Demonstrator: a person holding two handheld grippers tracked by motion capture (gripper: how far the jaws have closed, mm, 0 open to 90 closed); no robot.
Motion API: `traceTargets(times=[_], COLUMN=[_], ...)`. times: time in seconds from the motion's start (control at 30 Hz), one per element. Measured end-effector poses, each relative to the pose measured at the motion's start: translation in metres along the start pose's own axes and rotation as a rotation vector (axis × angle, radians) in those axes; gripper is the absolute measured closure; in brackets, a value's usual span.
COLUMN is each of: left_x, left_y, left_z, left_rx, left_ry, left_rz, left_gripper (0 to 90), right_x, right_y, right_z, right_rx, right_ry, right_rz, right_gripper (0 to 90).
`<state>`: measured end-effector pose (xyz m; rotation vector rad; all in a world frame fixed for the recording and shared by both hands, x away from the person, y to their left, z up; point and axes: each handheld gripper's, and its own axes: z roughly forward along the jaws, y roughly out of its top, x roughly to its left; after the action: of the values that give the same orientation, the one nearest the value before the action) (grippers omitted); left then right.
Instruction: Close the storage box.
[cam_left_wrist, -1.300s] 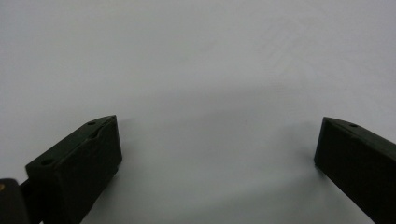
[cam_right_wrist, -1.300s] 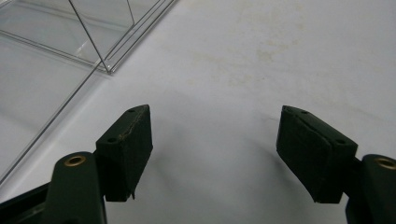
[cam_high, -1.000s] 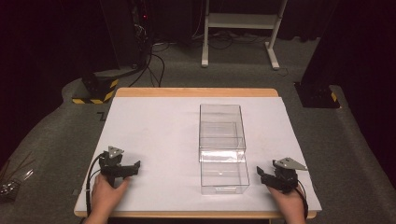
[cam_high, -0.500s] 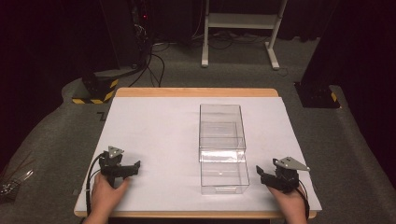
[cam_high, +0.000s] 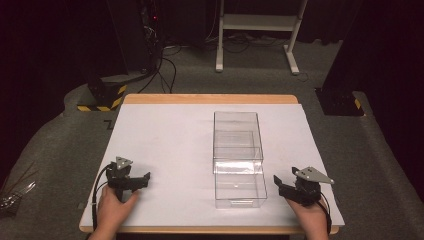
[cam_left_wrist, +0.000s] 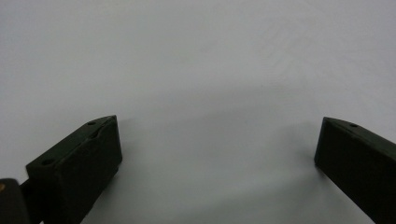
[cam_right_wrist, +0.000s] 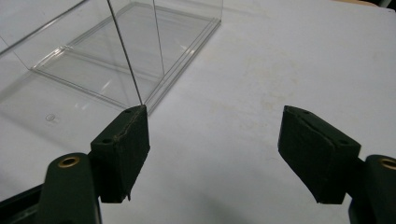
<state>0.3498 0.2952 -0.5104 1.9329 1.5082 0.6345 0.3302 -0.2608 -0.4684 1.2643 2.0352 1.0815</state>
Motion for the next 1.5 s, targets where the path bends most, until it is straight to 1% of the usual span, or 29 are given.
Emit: traceTargets(times=[0.17,0.33,0.47,0.93,1.1,1.3,1.37,1.43,1.5], left_x=[0.000,0.000,0.000,0.000,0.000,0.000,0.000,0.000,0.000], left_y=[0.000,0.000,0.000,0.000,0.000,0.000,0.000,0.000,0.000], left_z=[0.000,0.000,0.000,0.000,0.000,0.000,0.000,0.000,0.000], left_rx=[0.000,0.000,-0.001,0.000,0.000,0.000,0.000,0.000,0.000], left_ry=[0.000,-0.001,-0.001,-0.001,-0.001,-0.001,-0.001,-0.001,-0.001], left_rz=[0.000,0.000,0.000,0.000,0.000,0.000,0.000,0.000,0.000], left_gripper=[0.9,0.9,0.9,0.9,0.9,0.9,0.9,0.9,0.9], right_x=[0.000,0.004,0.006,0.011,0.014,0.019,0.021,0.023,0.028], right_y=[0.002,0.003,0.004,0.005,0.006,0.009,0.009,0.009,0.009], right_z=[-0.007,-0.014,-0.018,-0.029,-0.032,-0.036,-0.040,-0.041,-0.044], right_rx=[-0.027,-0.047,-0.059,-0.084,-0.091,-0.110,-0.123,-0.124,-0.134], right_ry=[0.010,0.024,0.031,0.052,0.065,0.084,0.103,0.112,0.129], right_rz=[0.004,-0.010,-0.009,-0.015,-0.025,-0.022,-0.018,-0.016,-0.023], right_gripper=[25.2,25.2,25.2,25.1,24.5,19.6,17.0,16.4,15.0])
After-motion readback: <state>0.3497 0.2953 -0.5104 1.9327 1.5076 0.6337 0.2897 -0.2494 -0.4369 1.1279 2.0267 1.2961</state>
